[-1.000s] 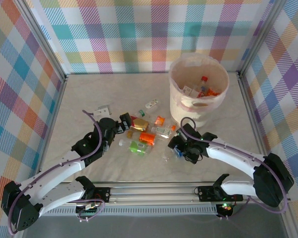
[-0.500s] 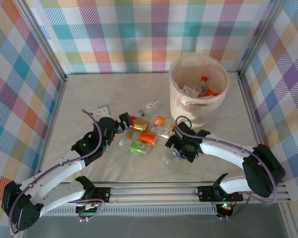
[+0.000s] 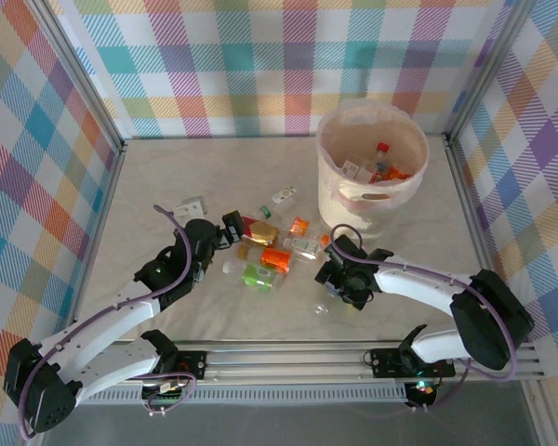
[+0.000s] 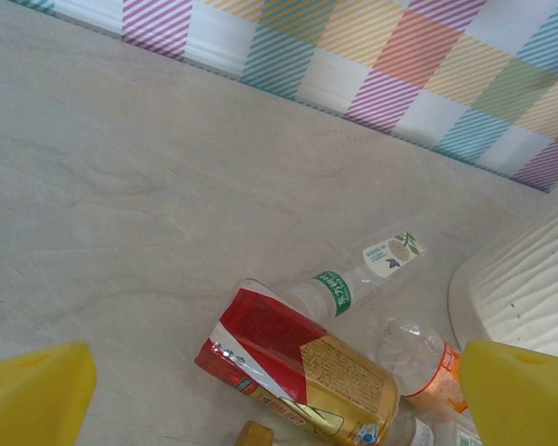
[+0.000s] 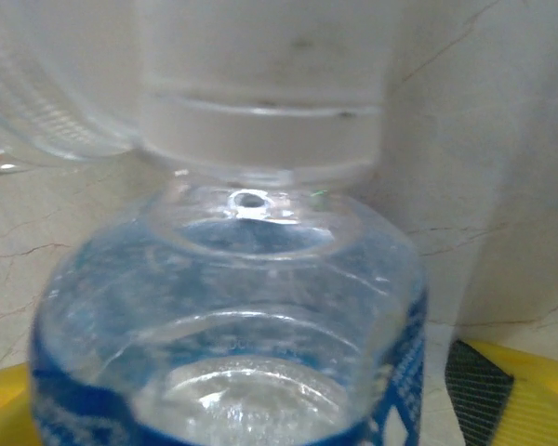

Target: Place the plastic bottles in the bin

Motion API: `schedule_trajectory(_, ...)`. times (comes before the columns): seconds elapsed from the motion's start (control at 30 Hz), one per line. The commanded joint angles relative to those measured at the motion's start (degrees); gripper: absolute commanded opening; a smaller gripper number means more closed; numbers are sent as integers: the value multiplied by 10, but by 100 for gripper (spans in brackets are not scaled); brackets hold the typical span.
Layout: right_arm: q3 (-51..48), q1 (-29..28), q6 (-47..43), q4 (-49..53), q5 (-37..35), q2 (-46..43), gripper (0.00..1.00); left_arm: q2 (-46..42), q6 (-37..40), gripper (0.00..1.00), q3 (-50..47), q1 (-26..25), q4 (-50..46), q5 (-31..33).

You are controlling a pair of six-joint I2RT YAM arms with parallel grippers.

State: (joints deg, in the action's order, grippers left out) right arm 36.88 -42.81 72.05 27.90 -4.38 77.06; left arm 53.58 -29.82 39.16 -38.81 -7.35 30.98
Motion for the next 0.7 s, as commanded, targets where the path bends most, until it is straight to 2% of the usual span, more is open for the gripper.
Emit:
schedule_trajectory(0.0, -17, -4, 13, -6, -5, -2, 84, 2, -5, 100, -3, 7, 2, 1)
schedule_trajectory(0.13, -20, -4, 14, -2, -12, -10, 73, 3, -6, 100, -1, 8, -2, 2)
schedule_trajectory(0.33, -18, -4, 13, 31, -37, -49, 68, 3, -11, 100, 1, 10, -9, 9)
schedule_trajectory(0.47, -12, -4, 2, 75, -68, -109, 65, 6, -15, 100, 4, 11, -14, 16)
schedule_trajectory(0.67, 17, -3, -6, 208, -159, -233, 64, 12, -21, 100, 12, 14, -25, 26)
